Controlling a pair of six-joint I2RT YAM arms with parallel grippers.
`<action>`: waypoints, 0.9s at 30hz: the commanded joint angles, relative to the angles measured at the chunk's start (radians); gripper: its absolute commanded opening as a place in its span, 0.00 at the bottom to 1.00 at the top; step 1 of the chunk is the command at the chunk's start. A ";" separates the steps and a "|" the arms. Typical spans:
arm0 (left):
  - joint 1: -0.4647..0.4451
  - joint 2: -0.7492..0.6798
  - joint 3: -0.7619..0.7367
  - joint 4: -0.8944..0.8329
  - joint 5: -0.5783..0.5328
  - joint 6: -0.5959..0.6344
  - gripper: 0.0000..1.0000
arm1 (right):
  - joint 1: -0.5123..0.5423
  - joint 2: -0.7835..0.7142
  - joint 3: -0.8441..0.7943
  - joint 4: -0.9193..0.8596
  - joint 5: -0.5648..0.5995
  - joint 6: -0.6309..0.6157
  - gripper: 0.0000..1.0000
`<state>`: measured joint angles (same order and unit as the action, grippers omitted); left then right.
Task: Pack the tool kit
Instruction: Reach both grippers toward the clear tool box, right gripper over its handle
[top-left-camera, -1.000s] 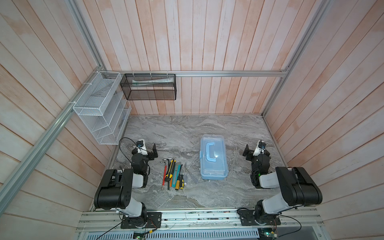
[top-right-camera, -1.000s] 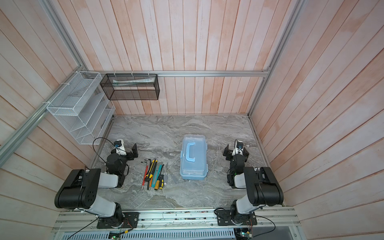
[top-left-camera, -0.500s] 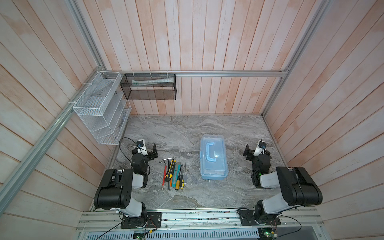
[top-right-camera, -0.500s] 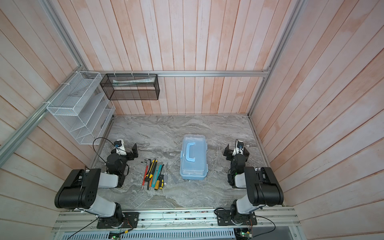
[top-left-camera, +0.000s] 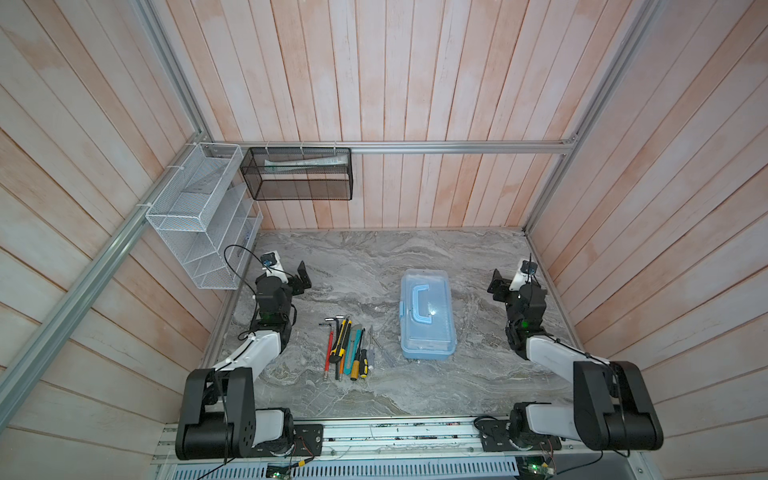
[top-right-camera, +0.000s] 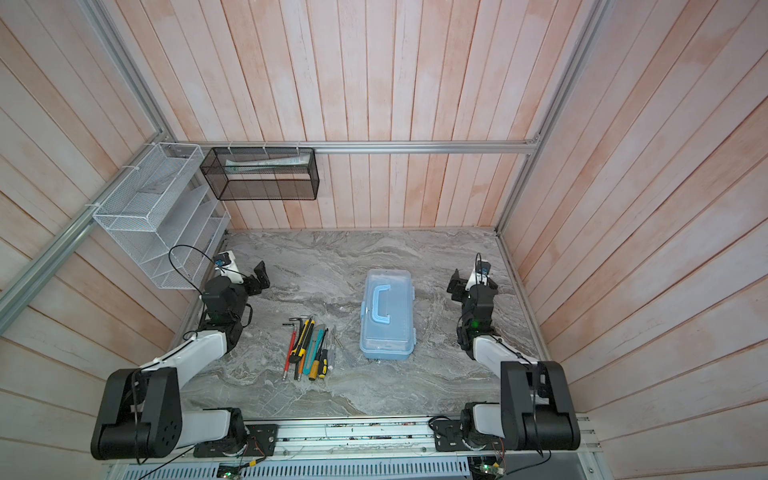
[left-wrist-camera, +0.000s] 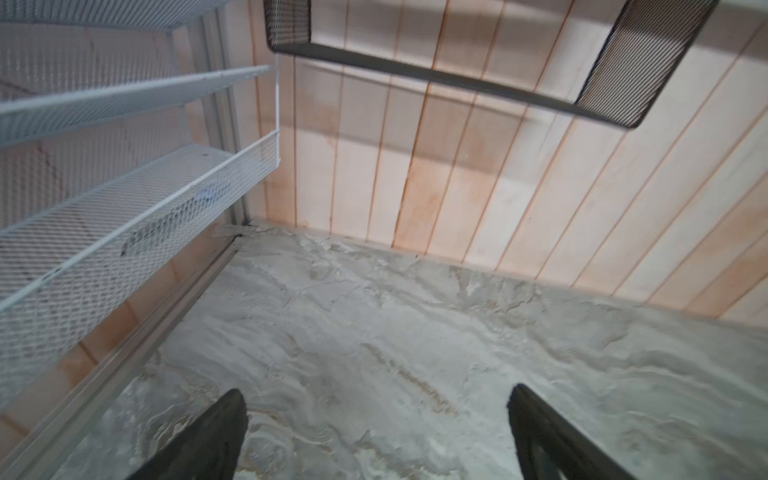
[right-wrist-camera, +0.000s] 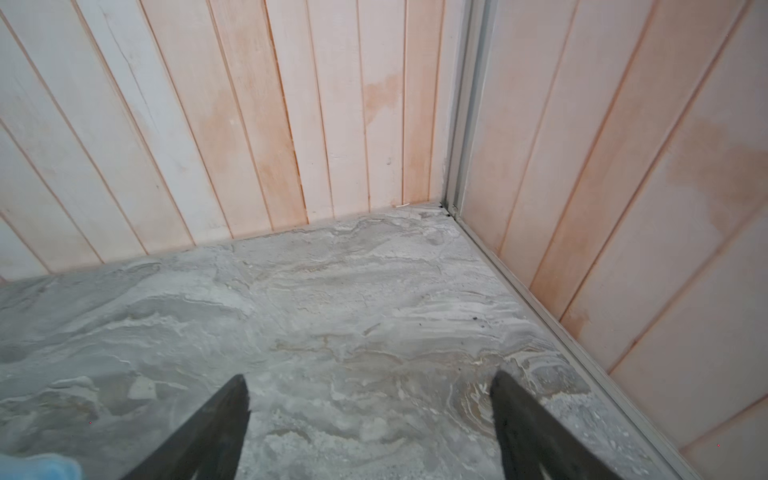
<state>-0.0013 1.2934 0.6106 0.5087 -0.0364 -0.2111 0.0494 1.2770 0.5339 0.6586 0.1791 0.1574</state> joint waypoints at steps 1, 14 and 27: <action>-0.083 -0.033 0.033 -0.313 0.152 -0.144 1.00 | 0.056 -0.061 0.133 -0.472 -0.101 0.129 0.83; -0.409 0.025 0.016 -0.358 0.305 -0.352 1.00 | 0.458 0.042 0.631 -1.187 -0.348 0.363 0.75; -0.571 0.159 -0.003 -0.244 0.313 -0.448 1.00 | 0.549 0.164 0.635 -1.118 -0.419 0.560 0.68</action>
<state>-0.5636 1.4437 0.6247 0.2054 0.2798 -0.6231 0.5774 1.4200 1.1568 -0.4778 -0.2066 0.6445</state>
